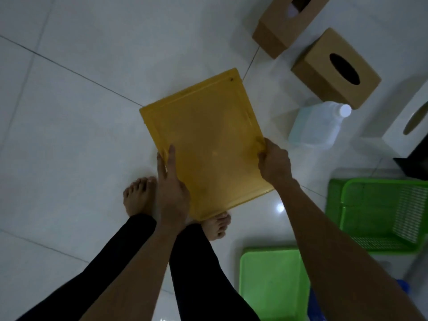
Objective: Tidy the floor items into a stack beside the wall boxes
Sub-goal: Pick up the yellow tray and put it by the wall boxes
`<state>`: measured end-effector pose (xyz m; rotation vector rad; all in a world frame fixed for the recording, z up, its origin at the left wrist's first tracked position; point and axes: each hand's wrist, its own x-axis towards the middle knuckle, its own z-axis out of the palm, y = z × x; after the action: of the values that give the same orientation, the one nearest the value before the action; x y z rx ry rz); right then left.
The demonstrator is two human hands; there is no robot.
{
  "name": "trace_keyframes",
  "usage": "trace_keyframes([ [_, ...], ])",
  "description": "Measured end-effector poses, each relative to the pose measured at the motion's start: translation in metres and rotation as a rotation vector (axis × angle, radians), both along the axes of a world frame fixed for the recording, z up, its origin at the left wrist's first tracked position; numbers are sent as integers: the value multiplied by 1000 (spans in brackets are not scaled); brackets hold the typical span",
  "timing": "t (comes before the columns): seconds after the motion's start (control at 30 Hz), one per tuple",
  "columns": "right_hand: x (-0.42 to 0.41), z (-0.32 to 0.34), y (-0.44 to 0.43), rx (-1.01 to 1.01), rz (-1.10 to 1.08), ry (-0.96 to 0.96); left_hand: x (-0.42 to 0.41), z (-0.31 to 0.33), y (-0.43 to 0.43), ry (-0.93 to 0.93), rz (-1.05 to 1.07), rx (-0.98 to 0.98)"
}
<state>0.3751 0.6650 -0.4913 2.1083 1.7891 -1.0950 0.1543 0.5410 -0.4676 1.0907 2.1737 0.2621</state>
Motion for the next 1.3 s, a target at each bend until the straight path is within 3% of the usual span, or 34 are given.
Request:
trace_keyframes([
  [0.1, -18, -3, -21, 43, -7, 71, -31, -8, -4, 161, 88, 16],
  [0.2, -41, -7, -40, 67, -77, 130, -46, -17, -6, 121, 358, -186],
  [0.27, -53, -4, -50, 94, -113, 183, -56, -21, -13, 138, 291, -295],
  [0.33, -63, 2, -55, 138, -127, 227, -72, -24, -24, 137, 298, -241],
  [0.47, -86, 34, -56, 138, -88, 230, -84, 12, -37, 96, 470, 50],
  [0.57, -109, 88, -54, 146, -49, 246, -108, 72, -42, 115, 467, 153],
  [0.73, -160, 258, -57, 32, 9, 297, -167, 234, -54, -15, 398, 163],
  [1.0, -257, 531, -91, 211, 26, 341, -254, 491, -96, -31, 415, 291],
  [1.13, -306, 609, -105, 249, 106, 383, -290, 565, -130, 8, 512, 350],
  [1.3, -379, 656, -128, 288, 241, 458, -343, 611, -175, 54, 657, 424],
])
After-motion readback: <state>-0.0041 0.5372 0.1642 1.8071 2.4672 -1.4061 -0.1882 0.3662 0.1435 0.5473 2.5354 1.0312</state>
